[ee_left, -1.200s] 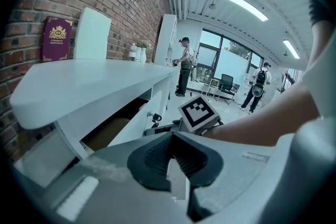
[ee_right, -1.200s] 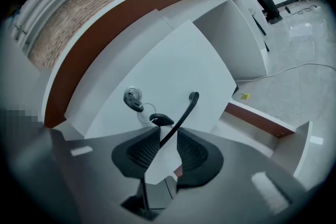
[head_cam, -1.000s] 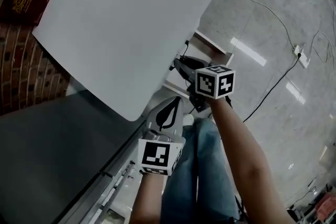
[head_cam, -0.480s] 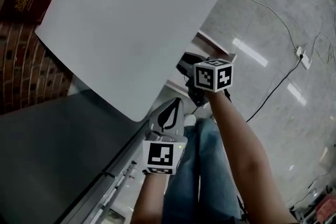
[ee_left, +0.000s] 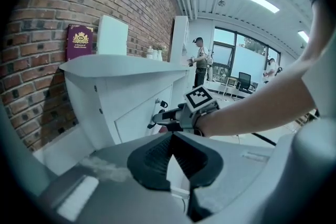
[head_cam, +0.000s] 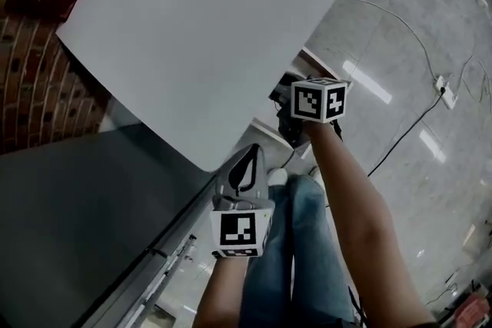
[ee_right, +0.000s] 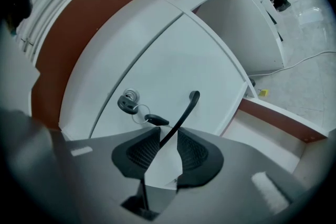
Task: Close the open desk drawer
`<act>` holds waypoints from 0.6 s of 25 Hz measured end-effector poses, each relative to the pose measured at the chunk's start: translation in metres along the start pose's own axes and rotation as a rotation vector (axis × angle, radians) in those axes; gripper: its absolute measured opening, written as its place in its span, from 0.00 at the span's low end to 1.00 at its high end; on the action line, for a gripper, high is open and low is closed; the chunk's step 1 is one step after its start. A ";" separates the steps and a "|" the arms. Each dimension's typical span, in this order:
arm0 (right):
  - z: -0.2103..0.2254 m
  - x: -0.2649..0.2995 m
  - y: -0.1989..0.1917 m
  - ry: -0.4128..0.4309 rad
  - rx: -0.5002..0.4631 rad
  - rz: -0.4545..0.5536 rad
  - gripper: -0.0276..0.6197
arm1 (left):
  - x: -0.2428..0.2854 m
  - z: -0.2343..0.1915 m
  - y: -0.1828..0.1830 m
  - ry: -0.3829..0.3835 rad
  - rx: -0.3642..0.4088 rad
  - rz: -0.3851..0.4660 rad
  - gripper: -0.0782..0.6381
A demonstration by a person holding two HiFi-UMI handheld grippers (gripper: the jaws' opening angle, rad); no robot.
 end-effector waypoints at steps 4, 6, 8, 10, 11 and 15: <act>0.002 0.001 -0.001 0.036 0.019 0.018 0.21 | -0.005 -0.002 -0.006 0.001 0.002 0.001 0.11; 0.002 0.001 -0.003 0.040 0.038 0.041 0.21 | -0.005 -0.002 -0.010 0.006 0.002 -0.002 0.11; 0.000 0.001 -0.004 0.038 0.052 0.063 0.21 | -0.004 -0.001 -0.013 0.010 -0.005 -0.002 0.11; -0.001 0.002 -0.004 0.033 0.068 0.075 0.21 | -0.005 0.000 -0.014 0.011 -0.003 -0.004 0.11; -0.001 0.002 -0.005 0.036 0.079 0.081 0.21 | -0.005 0.001 -0.014 0.010 0.000 -0.005 0.11; 0.001 -0.004 -0.011 0.068 0.112 0.106 0.22 | -0.007 0.007 -0.015 0.008 0.013 -0.005 0.11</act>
Point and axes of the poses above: the fingertips, and each gripper's own axes: x forward along the fingers, z to its right, y out of its top, the point moved 8 cm from there along -x, backward along the fingers, and after that the axes turned 12 degrees about -z, right-handed, at the moved point
